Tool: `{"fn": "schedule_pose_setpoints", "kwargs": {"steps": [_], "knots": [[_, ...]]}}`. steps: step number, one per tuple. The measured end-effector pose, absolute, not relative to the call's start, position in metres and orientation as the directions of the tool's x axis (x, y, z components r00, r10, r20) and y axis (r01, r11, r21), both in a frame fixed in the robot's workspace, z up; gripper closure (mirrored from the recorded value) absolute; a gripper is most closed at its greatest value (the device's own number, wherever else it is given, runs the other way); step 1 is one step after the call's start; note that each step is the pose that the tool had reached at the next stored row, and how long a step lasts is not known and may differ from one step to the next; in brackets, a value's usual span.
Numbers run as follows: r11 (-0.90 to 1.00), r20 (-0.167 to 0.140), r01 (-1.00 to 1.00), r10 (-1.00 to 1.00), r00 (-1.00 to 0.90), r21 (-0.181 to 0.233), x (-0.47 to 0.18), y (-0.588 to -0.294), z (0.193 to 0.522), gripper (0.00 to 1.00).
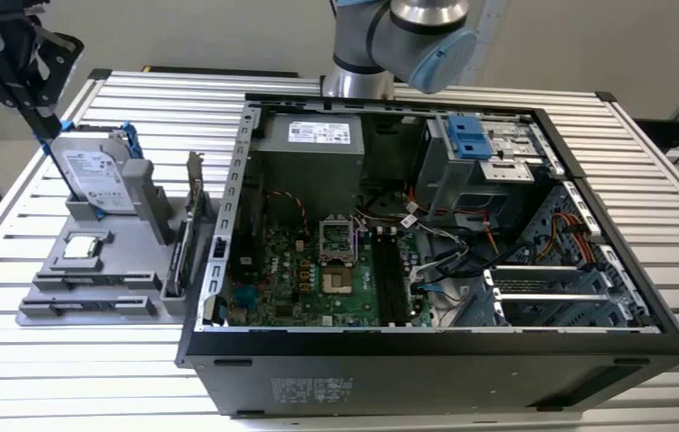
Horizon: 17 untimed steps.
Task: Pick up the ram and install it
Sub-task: 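Reach for the ram, then pick up the ram and move it above insertion slot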
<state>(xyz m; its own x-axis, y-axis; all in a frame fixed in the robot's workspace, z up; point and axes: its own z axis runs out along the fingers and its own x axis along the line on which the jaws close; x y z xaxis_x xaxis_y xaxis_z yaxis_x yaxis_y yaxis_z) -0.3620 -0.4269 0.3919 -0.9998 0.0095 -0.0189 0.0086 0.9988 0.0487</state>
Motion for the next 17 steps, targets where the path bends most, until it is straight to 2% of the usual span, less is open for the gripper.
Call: {"fn": "schedule_pose_setpoints", "kwargs": {"steps": [17], "knots": [[0.999, -0.019, 0.007, 0.008, -1.0, 0.049, -0.362, -0.451, 0.391, 1.0]]}}
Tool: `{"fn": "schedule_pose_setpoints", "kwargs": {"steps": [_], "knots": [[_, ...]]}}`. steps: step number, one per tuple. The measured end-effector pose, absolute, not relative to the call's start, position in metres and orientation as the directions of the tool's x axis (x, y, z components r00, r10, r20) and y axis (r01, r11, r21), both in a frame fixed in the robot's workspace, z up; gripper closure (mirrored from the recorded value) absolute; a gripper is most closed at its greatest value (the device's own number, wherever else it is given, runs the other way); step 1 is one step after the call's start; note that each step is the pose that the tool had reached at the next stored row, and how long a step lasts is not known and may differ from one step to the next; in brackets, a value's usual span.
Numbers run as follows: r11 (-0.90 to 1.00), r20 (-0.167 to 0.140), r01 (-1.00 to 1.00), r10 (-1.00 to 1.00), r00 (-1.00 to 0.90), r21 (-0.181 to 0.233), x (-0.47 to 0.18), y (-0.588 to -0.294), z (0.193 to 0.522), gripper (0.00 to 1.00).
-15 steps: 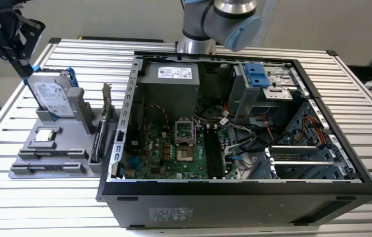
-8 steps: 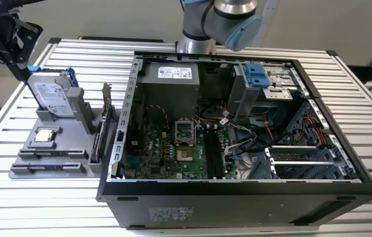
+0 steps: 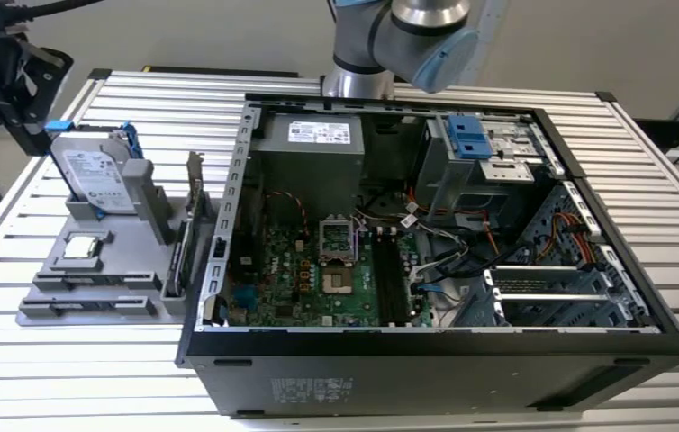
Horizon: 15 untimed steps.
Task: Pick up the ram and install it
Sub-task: 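Pick up the ram and move it above insertion slot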
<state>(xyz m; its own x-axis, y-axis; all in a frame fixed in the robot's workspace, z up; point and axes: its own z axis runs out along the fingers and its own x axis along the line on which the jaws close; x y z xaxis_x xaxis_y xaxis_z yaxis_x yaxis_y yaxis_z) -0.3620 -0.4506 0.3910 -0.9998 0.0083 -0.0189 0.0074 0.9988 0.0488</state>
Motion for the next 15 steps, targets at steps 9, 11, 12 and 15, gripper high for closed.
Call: {"fn": "schedule_pose_setpoints", "kwargs": {"steps": [9, 11, 12, 15], "knots": [[0.999, -0.019, 0.001, 0.002, -1.0, 0.049, -0.363, -0.46, 0.39, 1.0], [0.999, -0.019, -0.003, -0.002, -1.0, 0.049, -0.364, -0.463, 0.39, 1.0], [0.999, -0.019, -0.005, -0.004, -1.0, 0.049, -0.364, -0.464, 0.39, 1.0], [0.999, -0.019, -0.01, -0.009, -1.0, 0.049, -0.365, -0.467, 0.39, 1.0]]}}
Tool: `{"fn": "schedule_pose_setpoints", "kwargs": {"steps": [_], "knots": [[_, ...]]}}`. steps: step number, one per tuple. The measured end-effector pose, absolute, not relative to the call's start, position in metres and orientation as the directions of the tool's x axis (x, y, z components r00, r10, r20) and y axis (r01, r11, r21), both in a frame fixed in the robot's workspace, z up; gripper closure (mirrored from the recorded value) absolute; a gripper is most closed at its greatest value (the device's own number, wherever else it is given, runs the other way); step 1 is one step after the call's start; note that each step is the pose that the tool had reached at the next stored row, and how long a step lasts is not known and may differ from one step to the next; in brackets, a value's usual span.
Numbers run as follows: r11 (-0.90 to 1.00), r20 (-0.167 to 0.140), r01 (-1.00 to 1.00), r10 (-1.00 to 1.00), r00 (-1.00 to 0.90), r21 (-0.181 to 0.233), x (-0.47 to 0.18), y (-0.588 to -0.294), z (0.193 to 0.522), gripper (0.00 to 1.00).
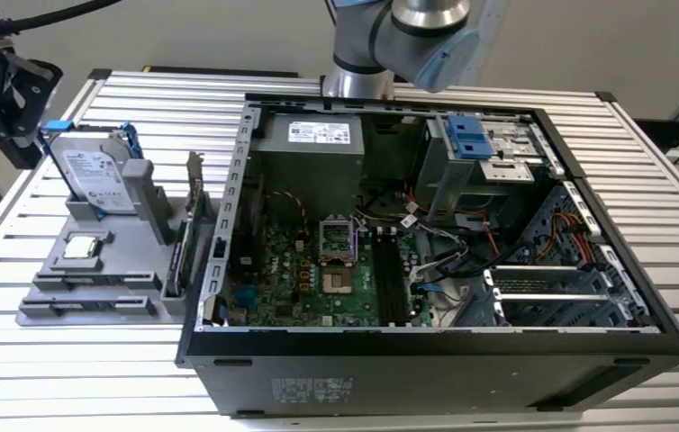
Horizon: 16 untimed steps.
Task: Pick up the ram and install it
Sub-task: 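Pick up the ram and move it above insertion slot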
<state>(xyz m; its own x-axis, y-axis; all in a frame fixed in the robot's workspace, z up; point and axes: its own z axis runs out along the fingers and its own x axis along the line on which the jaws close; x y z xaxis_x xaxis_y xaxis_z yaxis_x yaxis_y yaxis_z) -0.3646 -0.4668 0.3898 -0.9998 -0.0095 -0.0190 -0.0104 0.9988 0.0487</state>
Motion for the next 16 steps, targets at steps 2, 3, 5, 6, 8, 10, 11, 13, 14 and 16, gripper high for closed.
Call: {"fn": "schedule_pose_setpoints", "kwargs": {"steps": [2, 3, 5, 6, 8, 10, 11, 13, 14, 16], "knots": [[0.999, -0.019, -0.013, -0.012, -1.0, 0.049, -0.365, -0.4685, 0.3897, 1.0], [0.999, -0.019, -0.015, -0.014, -1.0, 0.049, -0.3653, -0.4693, 0.3896, 1.0], [0.999, -0.019, -0.017, -0.016, -1.0, 0.049, -0.3657, -0.4708, 0.3894, 1.0], [0.999, -0.019, -0.019, -0.018, -1.0, 0.049, -0.366, -0.4714, 0.3893, 1.0], [0.999, -0.019, -0.021, -0.02, -1.0, 0.049, -0.3665, -0.4726, 0.3892, 1.0], [0.999, -0.019, -0.023, -0.022, -1.0, 0.049, -0.3669, -0.4737, 0.3891, 1.0], [0.999, -0.019, -0.024, -0.023, -1.0, 0.049, -0.3671, -0.4742, 0.389, 1.0], [0.998, -0.019, -0.026, -0.026, -0.999, 0.049, -0.3676, -0.4752, 0.3889, 1.0], [0.998, -0.019, -0.028, -0.027, -0.999, 0.049, -0.3678, -0.4758, 0.3888, 1.0], [0.998, -0.019, -0.03, -0.029, -0.999, 0.049, -0.3682, -0.477, 0.3887, 1.0]]}}
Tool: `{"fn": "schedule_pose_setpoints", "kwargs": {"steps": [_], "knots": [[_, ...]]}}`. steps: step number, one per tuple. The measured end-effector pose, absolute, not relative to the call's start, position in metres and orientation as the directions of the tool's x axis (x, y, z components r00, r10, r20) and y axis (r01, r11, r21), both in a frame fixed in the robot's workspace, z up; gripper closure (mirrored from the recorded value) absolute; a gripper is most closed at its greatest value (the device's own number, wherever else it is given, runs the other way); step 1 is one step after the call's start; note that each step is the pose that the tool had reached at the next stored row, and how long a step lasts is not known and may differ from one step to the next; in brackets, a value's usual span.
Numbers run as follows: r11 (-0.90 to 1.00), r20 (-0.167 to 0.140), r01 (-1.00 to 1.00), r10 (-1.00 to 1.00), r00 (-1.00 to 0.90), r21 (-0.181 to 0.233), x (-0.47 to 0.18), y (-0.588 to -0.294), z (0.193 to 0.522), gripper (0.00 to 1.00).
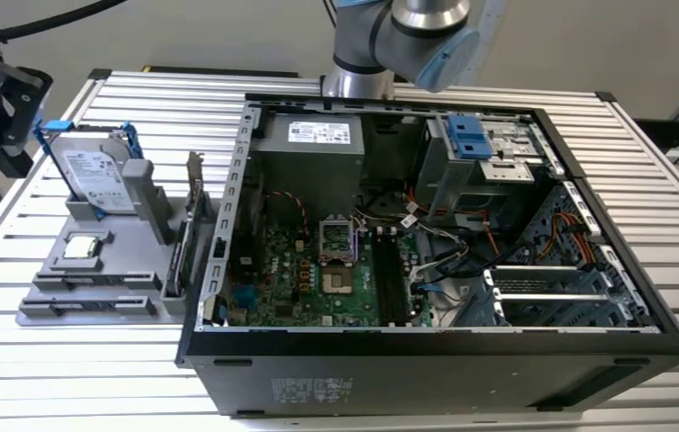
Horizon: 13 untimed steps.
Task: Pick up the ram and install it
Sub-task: 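Pick up the ram and move it above insertion slot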
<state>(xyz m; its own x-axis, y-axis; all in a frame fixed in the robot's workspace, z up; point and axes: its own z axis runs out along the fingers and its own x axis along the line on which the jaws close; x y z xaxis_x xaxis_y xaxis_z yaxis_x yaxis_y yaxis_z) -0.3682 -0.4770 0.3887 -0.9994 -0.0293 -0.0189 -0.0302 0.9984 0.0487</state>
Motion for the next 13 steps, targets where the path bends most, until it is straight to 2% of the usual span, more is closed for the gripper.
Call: {"fn": "schedule_pose_setpoints", "kwargs": {"steps": [13], "knots": [[0.998, -0.019, -0.044, -0.043, -0.999, 0.049, -0.3698, -0.4857, 0.3877, 1.0]]}}
